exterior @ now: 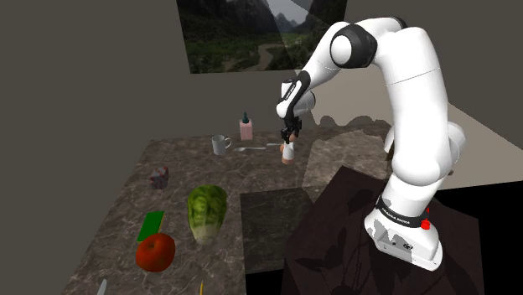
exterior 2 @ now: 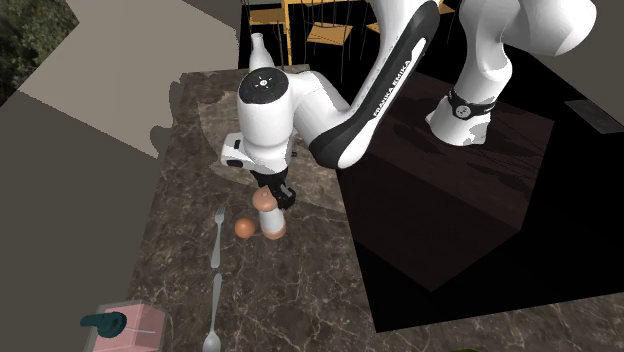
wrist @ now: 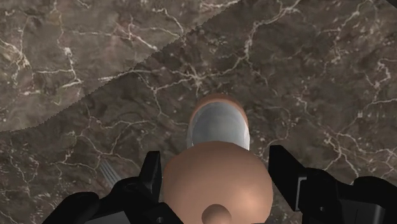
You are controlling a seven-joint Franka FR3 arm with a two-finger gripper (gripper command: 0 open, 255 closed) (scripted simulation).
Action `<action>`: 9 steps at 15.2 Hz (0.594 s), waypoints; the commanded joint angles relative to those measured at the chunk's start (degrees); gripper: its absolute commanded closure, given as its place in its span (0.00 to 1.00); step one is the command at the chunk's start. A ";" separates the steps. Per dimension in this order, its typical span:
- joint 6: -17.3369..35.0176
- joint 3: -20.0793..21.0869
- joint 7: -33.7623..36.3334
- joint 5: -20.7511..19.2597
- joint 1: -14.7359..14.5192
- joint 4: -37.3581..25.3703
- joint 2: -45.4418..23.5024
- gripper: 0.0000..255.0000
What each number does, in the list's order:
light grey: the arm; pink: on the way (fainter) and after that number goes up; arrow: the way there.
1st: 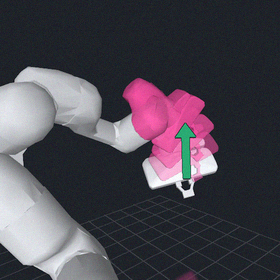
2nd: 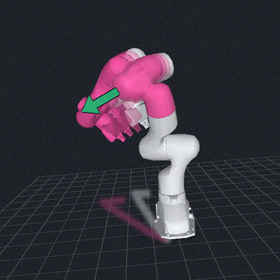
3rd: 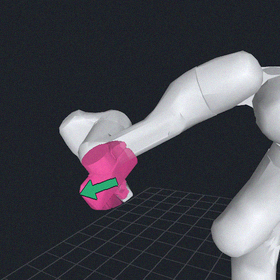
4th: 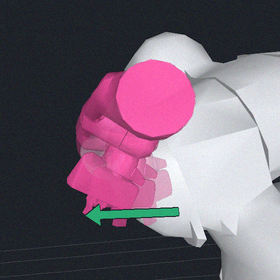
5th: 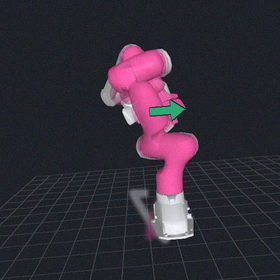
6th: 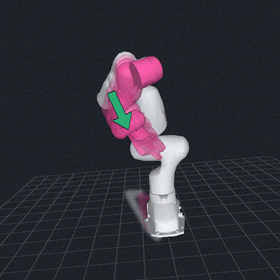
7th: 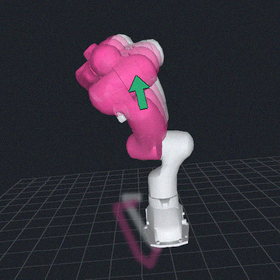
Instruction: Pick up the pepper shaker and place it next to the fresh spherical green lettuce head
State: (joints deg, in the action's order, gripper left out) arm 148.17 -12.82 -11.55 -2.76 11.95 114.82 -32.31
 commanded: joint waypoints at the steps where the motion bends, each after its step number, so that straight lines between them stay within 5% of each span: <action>1: -0.01 0.01 0.00 0.00 -0.01 0.00 -0.02 1.00; 9: -3.82 -0.62 -0.06 -0.67 -0.57 0.53 4.37 1.00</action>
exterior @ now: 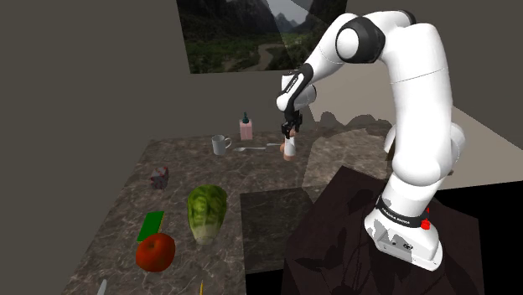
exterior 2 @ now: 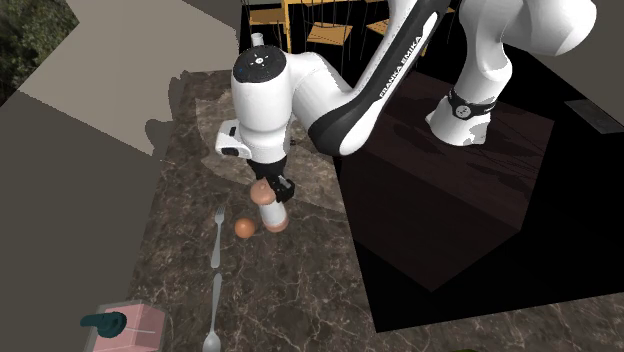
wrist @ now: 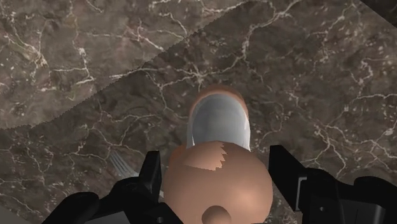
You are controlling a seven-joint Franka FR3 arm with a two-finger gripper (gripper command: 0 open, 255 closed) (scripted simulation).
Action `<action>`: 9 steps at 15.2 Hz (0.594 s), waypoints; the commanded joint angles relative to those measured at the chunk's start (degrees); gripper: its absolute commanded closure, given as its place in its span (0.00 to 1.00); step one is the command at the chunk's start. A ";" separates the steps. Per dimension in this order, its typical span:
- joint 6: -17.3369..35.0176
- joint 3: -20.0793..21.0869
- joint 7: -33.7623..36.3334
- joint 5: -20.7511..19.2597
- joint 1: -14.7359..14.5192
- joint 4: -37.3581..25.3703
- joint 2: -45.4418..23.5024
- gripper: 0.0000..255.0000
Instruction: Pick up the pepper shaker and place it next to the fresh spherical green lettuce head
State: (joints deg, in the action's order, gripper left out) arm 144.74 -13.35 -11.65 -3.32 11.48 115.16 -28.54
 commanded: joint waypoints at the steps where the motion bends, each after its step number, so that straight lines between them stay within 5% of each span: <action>1: -0.96 -0.17 0.03 -0.20 -0.17 0.22 1.19 1.00; 9: -5.73 -0.75 -0.03 -0.98 -0.72 -0.04 5.77 1.00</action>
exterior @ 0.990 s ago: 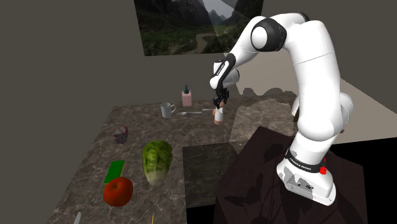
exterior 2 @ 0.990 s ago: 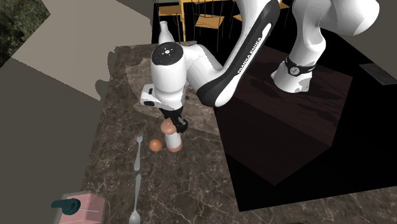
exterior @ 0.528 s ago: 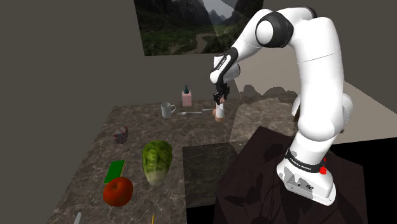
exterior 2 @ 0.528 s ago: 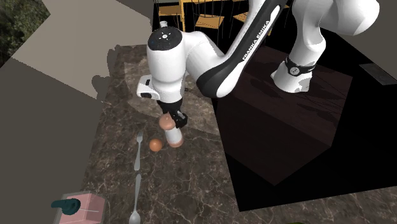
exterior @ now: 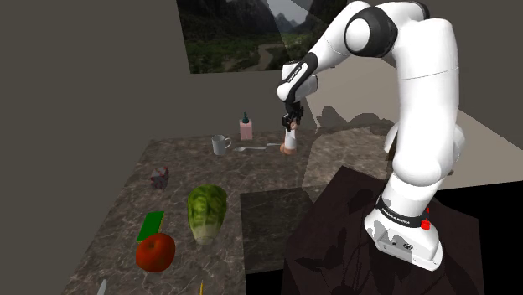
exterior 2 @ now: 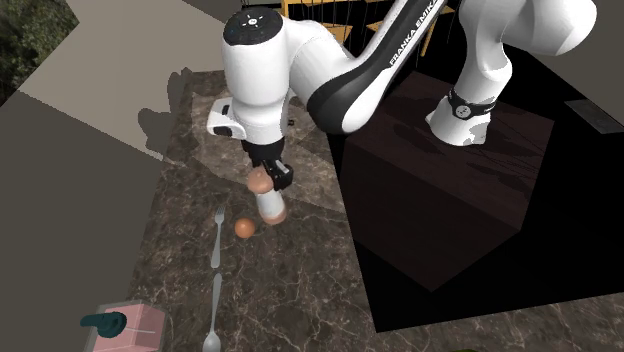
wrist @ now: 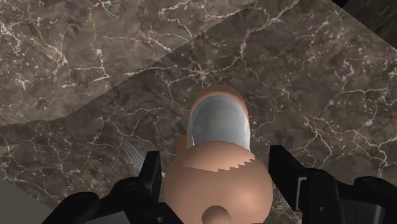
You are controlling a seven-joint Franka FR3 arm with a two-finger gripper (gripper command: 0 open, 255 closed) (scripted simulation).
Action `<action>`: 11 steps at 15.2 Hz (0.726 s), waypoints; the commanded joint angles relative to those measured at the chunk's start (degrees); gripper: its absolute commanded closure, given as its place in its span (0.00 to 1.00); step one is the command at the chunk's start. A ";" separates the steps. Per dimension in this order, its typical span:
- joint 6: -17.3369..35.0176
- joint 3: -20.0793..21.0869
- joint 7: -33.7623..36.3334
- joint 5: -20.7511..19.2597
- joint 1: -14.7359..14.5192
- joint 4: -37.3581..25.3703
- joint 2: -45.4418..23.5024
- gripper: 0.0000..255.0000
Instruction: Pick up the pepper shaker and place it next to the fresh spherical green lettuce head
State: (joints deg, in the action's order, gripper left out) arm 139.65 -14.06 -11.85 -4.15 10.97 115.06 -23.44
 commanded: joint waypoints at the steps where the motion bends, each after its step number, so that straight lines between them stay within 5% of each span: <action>1: -1.26 -0.11 0.17 -0.25 -0.27 -0.04 1.21 1.00; 11: -7.66 -0.59 0.03 -1.11 -0.78 -1.62 6.12 1.00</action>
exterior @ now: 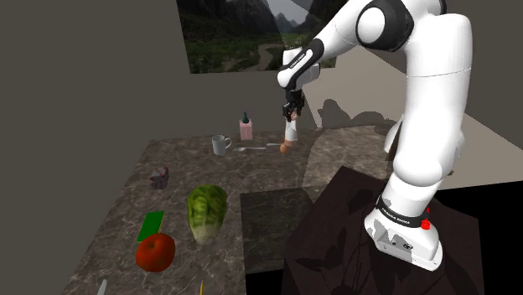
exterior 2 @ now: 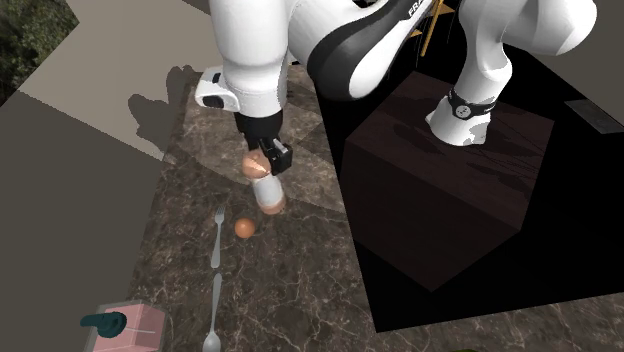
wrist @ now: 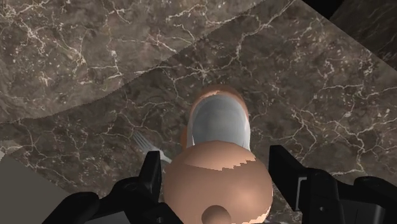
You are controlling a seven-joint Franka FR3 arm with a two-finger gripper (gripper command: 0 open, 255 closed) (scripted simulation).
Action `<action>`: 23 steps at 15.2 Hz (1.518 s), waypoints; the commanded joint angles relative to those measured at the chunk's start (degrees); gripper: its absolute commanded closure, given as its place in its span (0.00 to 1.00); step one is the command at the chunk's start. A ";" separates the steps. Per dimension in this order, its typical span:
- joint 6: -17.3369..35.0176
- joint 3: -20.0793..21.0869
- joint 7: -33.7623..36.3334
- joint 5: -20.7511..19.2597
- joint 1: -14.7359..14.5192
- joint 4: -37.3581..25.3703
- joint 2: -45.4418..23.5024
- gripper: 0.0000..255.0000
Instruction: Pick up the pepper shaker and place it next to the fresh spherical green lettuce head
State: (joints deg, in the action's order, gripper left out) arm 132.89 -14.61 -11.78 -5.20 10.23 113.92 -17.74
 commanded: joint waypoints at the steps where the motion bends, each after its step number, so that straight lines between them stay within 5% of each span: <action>1: -1.56 -0.07 -0.07 -0.13 -0.08 -0.70 0.86 1.00; 23: -16.41 -0.40 -0.89 -1.17 -0.71 -8.64 7.97 1.00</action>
State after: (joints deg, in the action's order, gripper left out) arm 117.11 -15.02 -12.66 -6.35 9.55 105.74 -9.92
